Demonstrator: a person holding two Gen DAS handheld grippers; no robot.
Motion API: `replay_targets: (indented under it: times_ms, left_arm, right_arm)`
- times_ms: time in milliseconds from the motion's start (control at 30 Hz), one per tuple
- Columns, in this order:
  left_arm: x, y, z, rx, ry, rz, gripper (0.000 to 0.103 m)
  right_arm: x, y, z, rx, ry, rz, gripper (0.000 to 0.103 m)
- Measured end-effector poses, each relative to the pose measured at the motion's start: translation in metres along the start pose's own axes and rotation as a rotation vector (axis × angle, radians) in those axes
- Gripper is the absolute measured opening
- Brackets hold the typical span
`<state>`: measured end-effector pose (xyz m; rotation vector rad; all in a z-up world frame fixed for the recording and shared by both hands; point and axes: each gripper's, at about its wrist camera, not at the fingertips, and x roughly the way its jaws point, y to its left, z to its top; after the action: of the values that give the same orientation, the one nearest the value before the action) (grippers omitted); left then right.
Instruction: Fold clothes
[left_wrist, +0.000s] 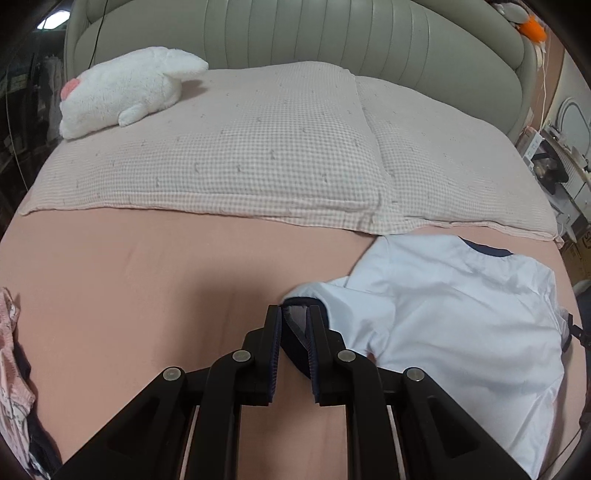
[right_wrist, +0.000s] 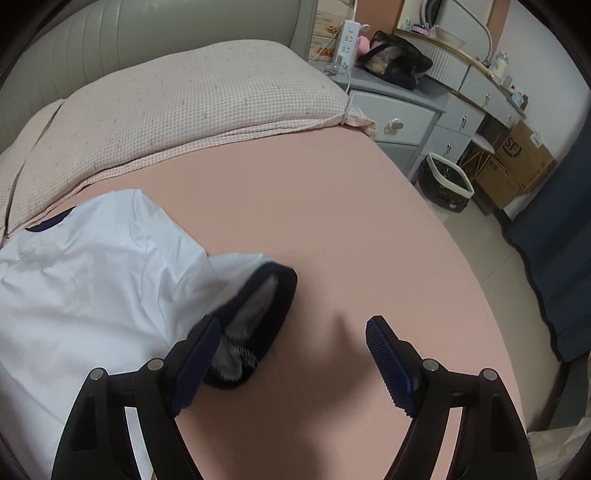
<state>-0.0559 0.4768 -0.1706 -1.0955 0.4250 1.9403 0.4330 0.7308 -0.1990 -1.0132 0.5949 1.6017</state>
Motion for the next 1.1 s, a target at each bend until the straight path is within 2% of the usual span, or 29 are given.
replay_targets:
  times_ms: [133, 267, 400, 667, 733, 800, 867, 1100]
  left_arm:
    - [-0.008, -0.004, -0.011, -0.012, 0.025, -0.044, 0.012]
    - [-0.024, -0.009, -0.033, -0.014, 0.052, -0.108, 0.012]
    - [-0.037, -0.022, -0.058, 0.04, 0.074, -0.108, 0.012]
    - [-0.078, -0.036, -0.085, 0.077, 0.074, -0.175, 0.014]
    - [-0.088, -0.042, -0.092, 0.095, 0.08, -0.185, 0.021]
    - [-0.095, -0.048, -0.1, 0.121, 0.088, -0.191, 0.04]
    - [-0.101, -0.056, -0.109, 0.149, 0.084, -0.193, 0.05]
    - [-0.11, -0.085, -0.136, 0.268, 0.098, -0.164, 0.052]
  right_arm:
    - [-0.019, -0.004, -0.019, 0.035, 0.03, 0.058, 0.081]
    - [-0.042, 0.005, -0.052, 0.031, 0.076, 0.137, 0.081]
    - [-0.067, 0.019, -0.085, -0.003, 0.078, 0.158, 0.081]
    - [-0.096, 0.035, -0.101, -0.023, 0.067, 0.22, 0.081]
    - [-0.106, 0.042, -0.107, -0.038, 0.061, 0.235, 0.081]
    - [-0.112, 0.046, -0.115, -0.049, 0.068, 0.251, 0.081]
    - [-0.118, 0.051, -0.124, -0.06, 0.075, 0.268, 0.081]
    - [-0.126, 0.063, -0.16, -0.125, 0.1, 0.299, 0.081]
